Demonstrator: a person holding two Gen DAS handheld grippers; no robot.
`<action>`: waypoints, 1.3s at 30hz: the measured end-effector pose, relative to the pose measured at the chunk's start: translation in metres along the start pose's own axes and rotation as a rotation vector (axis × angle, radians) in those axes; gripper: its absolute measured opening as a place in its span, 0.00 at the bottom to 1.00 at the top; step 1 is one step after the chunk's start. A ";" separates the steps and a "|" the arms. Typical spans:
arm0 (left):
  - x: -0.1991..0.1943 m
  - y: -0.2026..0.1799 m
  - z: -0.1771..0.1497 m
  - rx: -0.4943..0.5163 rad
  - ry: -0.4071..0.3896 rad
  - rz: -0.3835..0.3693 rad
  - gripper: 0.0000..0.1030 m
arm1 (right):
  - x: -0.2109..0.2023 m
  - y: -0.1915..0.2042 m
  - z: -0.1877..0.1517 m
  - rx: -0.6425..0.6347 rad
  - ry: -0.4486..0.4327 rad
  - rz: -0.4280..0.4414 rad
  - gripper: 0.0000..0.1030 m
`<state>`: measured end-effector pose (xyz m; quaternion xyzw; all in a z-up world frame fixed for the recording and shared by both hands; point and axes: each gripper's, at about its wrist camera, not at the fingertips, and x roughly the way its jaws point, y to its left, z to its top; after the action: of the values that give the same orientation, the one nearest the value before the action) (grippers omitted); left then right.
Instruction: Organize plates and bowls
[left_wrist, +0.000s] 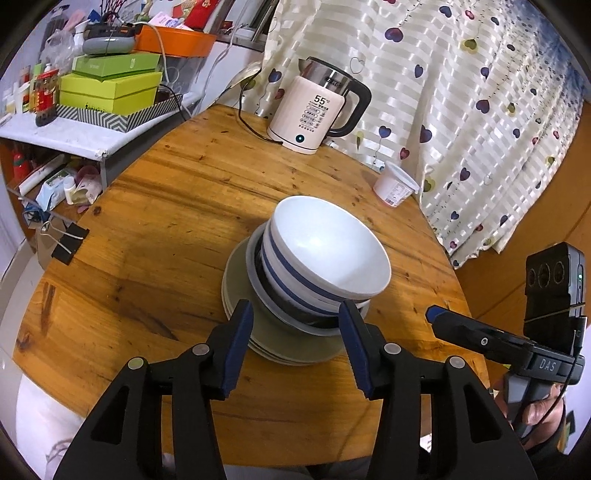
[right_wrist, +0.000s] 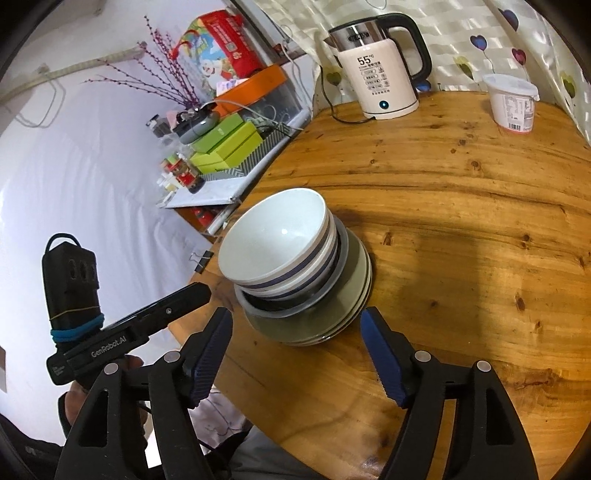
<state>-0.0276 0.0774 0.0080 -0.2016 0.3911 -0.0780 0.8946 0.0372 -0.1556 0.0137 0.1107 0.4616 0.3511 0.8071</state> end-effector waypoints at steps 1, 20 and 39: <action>-0.001 -0.001 0.000 0.002 -0.001 0.002 0.48 | -0.001 0.001 -0.001 0.000 -0.002 0.000 0.71; -0.006 -0.024 -0.005 0.079 -0.024 0.047 0.48 | -0.009 0.014 -0.005 -0.056 -0.037 -0.046 0.77; -0.002 -0.044 -0.026 0.163 -0.041 0.213 0.48 | 0.001 0.041 -0.025 -0.219 -0.075 -0.229 0.82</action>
<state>-0.0471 0.0302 0.0123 -0.0874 0.3842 -0.0099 0.9191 -0.0020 -0.1292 0.0201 -0.0185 0.3998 0.3008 0.8656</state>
